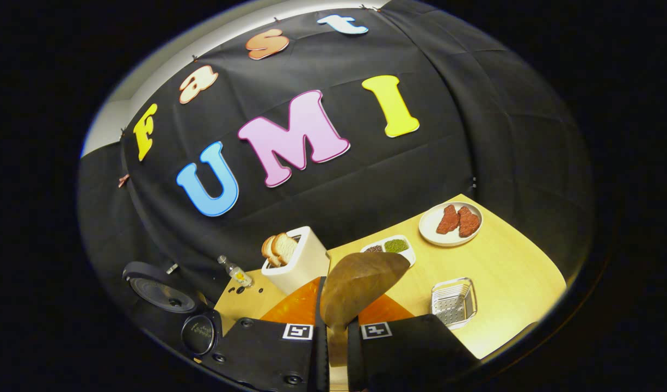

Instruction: Close the left gripper, press the button to open the rice cooker; take a wooden spoon from the chopstick holder with the right hand, scoop a spoonful of rice and pour it into the rice cooker, then put the wooden spoon back into the chopstick holder.

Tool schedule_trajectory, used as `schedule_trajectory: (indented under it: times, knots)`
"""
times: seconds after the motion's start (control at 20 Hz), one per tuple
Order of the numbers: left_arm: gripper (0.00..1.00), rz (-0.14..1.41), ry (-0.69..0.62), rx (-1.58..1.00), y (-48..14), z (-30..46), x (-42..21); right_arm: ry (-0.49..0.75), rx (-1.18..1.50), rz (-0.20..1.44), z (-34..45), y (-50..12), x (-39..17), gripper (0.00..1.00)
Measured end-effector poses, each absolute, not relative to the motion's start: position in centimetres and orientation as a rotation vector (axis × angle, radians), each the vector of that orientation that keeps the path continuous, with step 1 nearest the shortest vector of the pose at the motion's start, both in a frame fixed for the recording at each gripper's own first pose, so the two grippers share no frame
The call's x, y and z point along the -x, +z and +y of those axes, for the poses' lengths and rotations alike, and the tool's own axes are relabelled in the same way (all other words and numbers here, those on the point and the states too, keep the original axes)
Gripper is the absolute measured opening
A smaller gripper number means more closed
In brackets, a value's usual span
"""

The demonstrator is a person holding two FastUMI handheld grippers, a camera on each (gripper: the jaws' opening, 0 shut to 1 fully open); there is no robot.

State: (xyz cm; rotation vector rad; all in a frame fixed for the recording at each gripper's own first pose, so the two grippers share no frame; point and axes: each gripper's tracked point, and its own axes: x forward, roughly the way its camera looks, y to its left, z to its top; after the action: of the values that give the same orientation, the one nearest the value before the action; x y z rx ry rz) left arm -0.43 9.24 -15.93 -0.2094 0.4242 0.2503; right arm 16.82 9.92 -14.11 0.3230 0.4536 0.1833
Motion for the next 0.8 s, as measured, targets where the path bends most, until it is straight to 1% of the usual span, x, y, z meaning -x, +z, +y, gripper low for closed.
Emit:
schedule_trajectory:
  times: [0.1, 0.15, 0.2, 0.35, 0.55, 0.7, 0.8]
  knots:
    - [0.95, 0.447, 0.256, 0.210, -17.0, 10.5, 0.7, 0.196, -0.279, 0.472, 11.4, -16.0, -16.3, 0.17]
    - [0.95, 0.452, 0.262, 0.198, -17.5, 11.1, 1.0, 0.200, -0.252, 0.477, 11.7, -16.9, -16.0, 0.12]
    - [0.95, 0.453, 0.263, 0.188, -17.8, 11.6, 1.1, 0.202, -0.221, 0.486, 12.0, -18.1, -15.9, 0.17]
    - [0.95, 0.484, 0.265, 0.197, -19.8, 12.9, 1.5, 0.200, -0.162, 0.522, 12.4, -21.7, -15.6, 0.18]
    - [0.95, 0.535, 0.274, 0.219, -22.6, 13.6, 1.8, 0.169, -0.120, 0.525, 11.9, -24.7, -15.6, 0.17]
    - [0.96, 0.536, 0.304, 0.191, -22.7, 14.8, 2.3, 0.179, -0.126, 0.535, 12.5, -26.7, -14.8, 0.17]
    - [0.95, 0.542, 0.296, 0.198, -22.7, 15.0, 2.4, 0.187, -0.117, 0.494, 12.6, -26.7, -15.0, 0.18]
